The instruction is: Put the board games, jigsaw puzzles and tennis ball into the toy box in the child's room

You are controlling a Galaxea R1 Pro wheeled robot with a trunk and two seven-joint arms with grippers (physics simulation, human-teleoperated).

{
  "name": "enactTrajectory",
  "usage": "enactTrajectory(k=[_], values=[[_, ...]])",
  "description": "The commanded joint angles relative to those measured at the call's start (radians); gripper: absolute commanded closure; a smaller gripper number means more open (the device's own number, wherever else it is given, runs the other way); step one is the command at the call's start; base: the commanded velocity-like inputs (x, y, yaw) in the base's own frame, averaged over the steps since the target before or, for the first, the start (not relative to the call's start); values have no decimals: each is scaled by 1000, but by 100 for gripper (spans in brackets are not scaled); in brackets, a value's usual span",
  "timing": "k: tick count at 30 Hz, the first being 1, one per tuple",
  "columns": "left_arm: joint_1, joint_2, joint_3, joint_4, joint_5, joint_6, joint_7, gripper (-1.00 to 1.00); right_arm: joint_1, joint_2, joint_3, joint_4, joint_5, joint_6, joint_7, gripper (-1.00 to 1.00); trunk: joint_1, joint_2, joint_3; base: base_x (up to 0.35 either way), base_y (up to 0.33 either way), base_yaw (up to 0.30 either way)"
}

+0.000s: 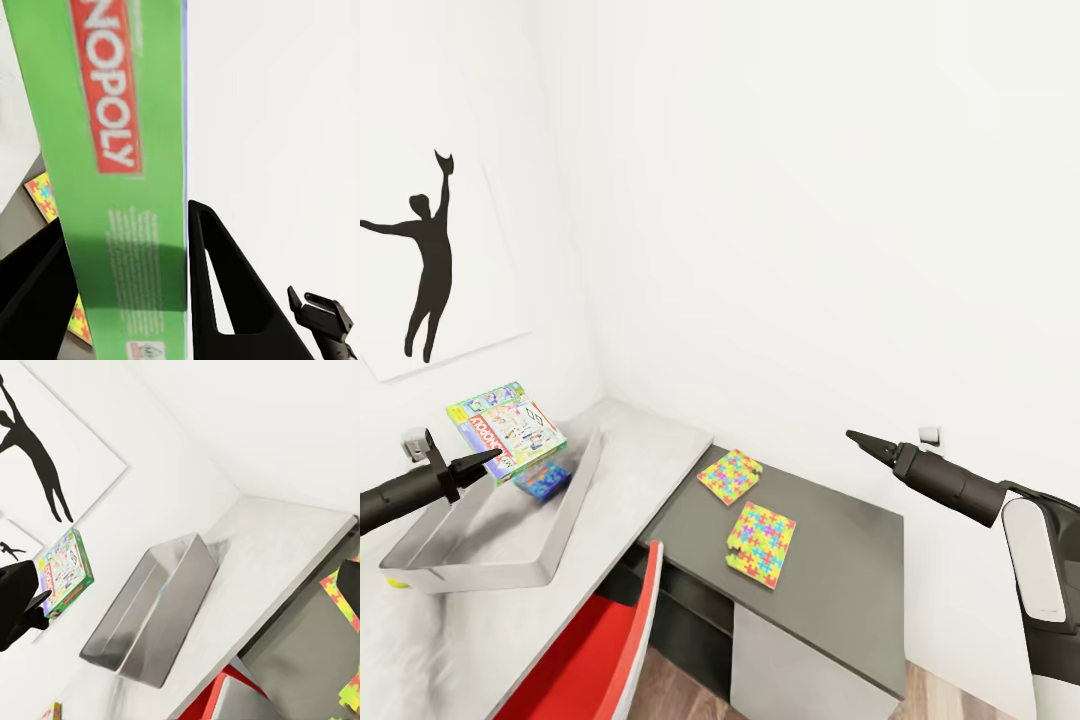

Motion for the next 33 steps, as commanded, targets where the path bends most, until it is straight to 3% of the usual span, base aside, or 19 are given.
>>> enactTrajectory(k=[1,33], values=[[-1,0,1,0,4,6,-4,100,-1,0,-1,0,5,4,7,-100,1,-2,-2,148,188,-8],[-1,0,3,-26,4,8,-9,100,0,5,2,0,11,-4,7,-100,1,-2,-2,119,-15,-1]])
